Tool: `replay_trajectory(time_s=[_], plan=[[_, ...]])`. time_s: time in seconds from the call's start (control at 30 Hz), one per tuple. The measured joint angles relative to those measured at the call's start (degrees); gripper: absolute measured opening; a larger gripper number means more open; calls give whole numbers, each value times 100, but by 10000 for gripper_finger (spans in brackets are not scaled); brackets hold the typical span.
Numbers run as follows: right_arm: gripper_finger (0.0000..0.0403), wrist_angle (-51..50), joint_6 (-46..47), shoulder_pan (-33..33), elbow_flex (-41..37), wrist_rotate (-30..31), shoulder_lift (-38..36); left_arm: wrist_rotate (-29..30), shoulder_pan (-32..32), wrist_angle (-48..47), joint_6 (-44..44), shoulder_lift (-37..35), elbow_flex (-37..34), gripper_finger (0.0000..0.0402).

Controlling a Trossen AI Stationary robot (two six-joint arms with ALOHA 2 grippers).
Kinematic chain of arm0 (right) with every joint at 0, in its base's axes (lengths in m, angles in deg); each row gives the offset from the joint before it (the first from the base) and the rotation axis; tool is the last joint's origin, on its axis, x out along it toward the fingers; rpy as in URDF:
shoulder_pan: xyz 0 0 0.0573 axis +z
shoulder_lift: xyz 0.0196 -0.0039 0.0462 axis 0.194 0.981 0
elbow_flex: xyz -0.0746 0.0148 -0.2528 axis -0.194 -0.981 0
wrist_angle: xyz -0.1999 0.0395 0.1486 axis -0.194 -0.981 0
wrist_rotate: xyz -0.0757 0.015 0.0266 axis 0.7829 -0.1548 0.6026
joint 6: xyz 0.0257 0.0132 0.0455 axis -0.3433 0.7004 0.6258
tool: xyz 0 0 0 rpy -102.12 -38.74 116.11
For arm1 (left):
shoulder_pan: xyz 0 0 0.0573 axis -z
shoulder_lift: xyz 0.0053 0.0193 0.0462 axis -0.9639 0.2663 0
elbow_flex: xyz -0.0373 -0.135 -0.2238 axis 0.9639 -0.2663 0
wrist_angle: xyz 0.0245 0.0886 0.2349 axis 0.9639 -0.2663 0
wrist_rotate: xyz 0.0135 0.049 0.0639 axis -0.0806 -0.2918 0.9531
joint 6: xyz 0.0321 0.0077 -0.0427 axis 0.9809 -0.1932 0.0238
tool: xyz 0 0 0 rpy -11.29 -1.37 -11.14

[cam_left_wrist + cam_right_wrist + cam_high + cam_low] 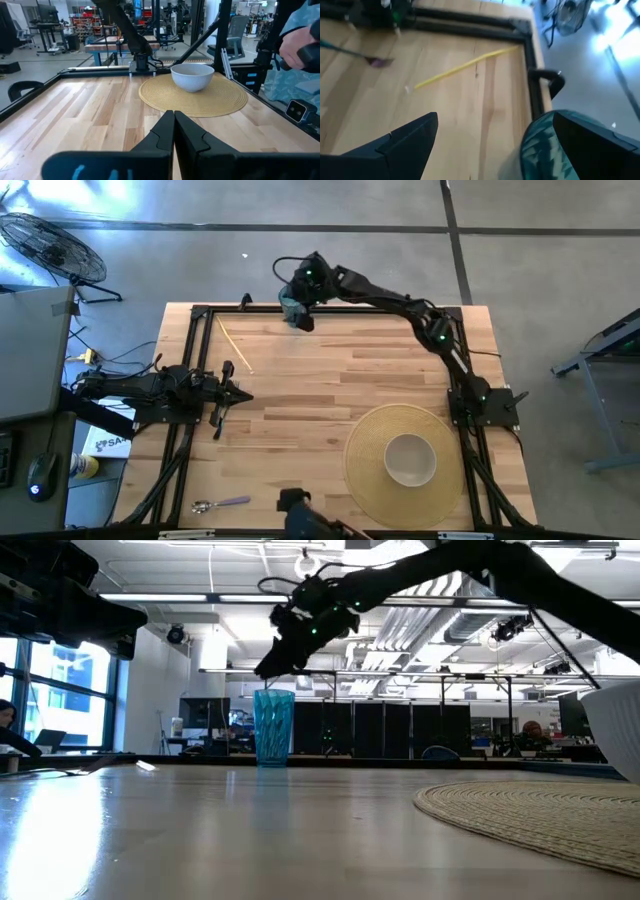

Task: Pick & Place Utensil
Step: Put the blue cup on the brown mat to the top left of the white bowl

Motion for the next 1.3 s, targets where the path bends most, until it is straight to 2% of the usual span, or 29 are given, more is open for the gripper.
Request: replay_trajectory(time_s=[0.1, 0.3, 0.43, 0.6, 1.3], plan=[[389, -391, -85, 2, 280, 91, 182, 0, 0, 0, 0, -1, -1, 1], [387, -662, -104, 0, 215, 358, 186, -1, -2, 0, 0, -2, 0, 1], [367, -756, -132, -4, 214, 445, 179, 1, 0, 0, 0, 0, 1, 1], [324, -769, -266, -4, 214, 659, 175, 0, -2, 0, 0, -2, 1, 1], [129, -659, -262, -26, 212, 838, 242, 0, -1, 0, 0, 0, 1, 1]])
